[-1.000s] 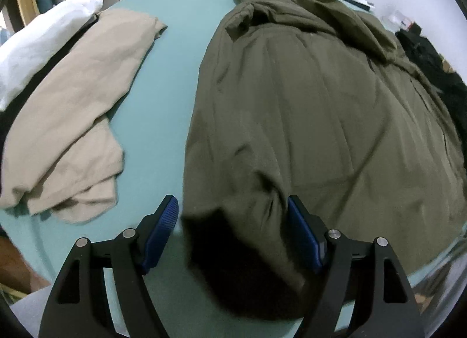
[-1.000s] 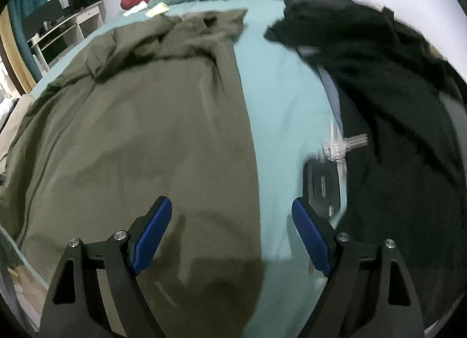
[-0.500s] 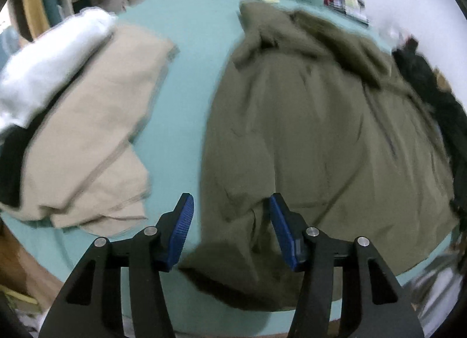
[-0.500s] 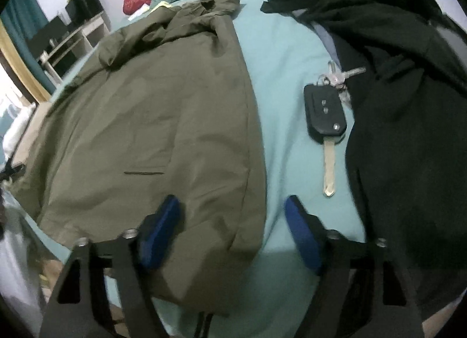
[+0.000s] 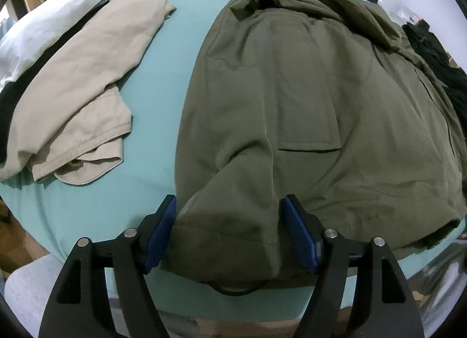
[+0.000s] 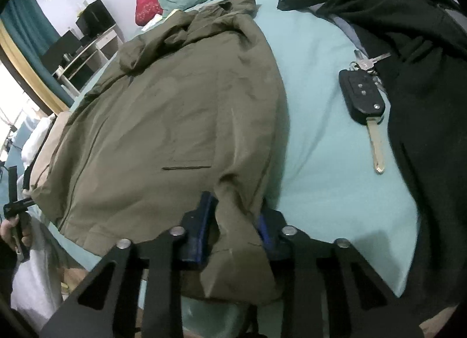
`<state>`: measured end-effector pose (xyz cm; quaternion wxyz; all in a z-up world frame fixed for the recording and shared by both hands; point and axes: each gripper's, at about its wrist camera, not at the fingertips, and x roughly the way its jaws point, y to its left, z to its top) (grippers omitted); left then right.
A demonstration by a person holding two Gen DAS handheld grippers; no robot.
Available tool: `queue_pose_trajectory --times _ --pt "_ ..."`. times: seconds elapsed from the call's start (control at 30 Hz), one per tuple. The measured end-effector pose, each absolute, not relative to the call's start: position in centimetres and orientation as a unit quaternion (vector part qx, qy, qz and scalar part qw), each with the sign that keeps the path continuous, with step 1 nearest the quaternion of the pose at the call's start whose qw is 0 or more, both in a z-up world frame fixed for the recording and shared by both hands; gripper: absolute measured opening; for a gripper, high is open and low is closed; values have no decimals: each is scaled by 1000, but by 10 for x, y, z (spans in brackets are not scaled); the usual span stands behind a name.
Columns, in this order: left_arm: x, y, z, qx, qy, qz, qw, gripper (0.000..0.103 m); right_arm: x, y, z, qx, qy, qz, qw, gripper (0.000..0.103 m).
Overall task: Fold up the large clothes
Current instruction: 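Lift the olive jacket hem with both grippers and swing it up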
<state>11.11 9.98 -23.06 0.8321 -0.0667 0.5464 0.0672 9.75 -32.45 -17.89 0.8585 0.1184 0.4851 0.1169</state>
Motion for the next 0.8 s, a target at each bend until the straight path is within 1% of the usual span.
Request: queue_pose_trajectory --times 0.07,0.1,0.13,0.17,0.2,0.23,0.33,0.53,0.67,0.8 --pt "109 96 -228 -68 540 52 837 56 96 -323 -179 121 485 112 859 25" --pt "107 92 -226 -62 537 46 840 38 94 -323 -180 126 486 107 858 25" --pt "104 88 -224 -53 533 43 843 22 93 -324 -180 133 484 102 859 25" --pt "103 84 -222 -47 530 38 846 18 91 -324 -181 137 484 98 859 25" --pt "100 82 -220 -43 525 38 849 12 90 -323 -180 132 483 95 861 22" --pt "96 83 -216 -45 519 41 853 10 88 -321 -178 125 480 95 863 15" --pt "83 94 -199 -74 495 53 864 8 81 -322 -171 134 468 99 868 8" --pt "59 112 -162 -102 458 46 882 8 61 -359 -154 257 412 103 868 6" --pt "46 113 -144 -99 447 32 889 9 43 -362 -134 272 383 108 876 6" --pt "26 118 -130 -121 435 27 892 9 17 -361 -109 272 353 113 888 6"
